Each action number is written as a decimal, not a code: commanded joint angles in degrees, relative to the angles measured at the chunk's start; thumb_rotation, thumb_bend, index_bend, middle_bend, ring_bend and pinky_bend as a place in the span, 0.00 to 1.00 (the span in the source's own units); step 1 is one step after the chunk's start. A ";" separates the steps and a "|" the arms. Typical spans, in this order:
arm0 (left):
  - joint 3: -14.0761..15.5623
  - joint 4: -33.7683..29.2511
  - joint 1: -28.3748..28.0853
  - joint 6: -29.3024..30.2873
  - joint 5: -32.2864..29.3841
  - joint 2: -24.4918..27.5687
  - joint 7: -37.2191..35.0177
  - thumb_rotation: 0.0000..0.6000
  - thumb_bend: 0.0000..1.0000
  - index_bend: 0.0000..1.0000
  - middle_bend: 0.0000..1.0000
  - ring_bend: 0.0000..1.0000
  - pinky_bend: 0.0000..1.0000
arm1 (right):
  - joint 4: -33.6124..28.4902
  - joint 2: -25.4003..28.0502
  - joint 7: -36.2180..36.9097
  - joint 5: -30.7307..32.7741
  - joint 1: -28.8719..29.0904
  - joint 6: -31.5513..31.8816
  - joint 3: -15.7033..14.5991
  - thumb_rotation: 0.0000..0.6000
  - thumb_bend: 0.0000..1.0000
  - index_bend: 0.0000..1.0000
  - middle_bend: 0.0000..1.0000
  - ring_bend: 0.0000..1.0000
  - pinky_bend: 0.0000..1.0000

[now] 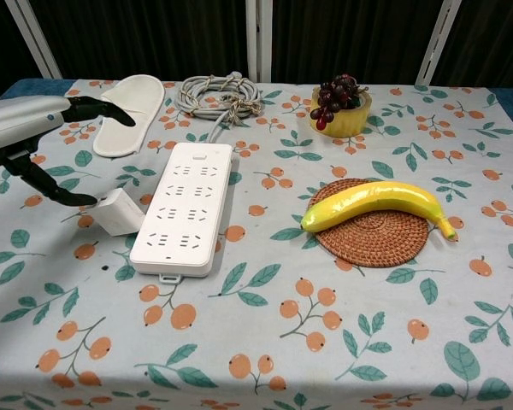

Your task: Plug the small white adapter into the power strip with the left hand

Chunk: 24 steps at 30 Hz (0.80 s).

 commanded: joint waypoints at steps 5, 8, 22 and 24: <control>0.72 -5.94 1.09 0.93 -1.09 4.06 1.22 1.00 0.15 0.15 0.08 0.00 0.00 | 0.35 0.34 0.30 -0.37 -0.15 0.69 0.19 1.00 0.13 0.00 0.00 0.00 0.00; 1.47 -8.52 1.41 0.19 -1.45 5.48 -0.79 1.00 0.15 0.19 0.11 0.00 0.00 | -0.16 1.24 -0.24 -0.47 -0.21 1.60 0.75 1.00 0.13 0.00 0.00 0.00 0.00; 2.32 -1.13 1.29 -0.83 -2.33 -2.62 -7.23 1.00 0.19 0.34 0.32 0.17 0.15 | -4.38 4.71 -3.15 -1.29 -0.05 2.57 1.48 1.00 0.13 0.00 0.00 0.00 0.00; 2.38 0.21 1.35 -0.33 -1.71 -3.56 -8.85 1.00 0.21 0.35 0.34 0.19 0.16 | -4.33 4.53 -3.05 -1.27 -0.07 2.41 1.36 1.00 0.13 0.00 0.00 0.00 0.00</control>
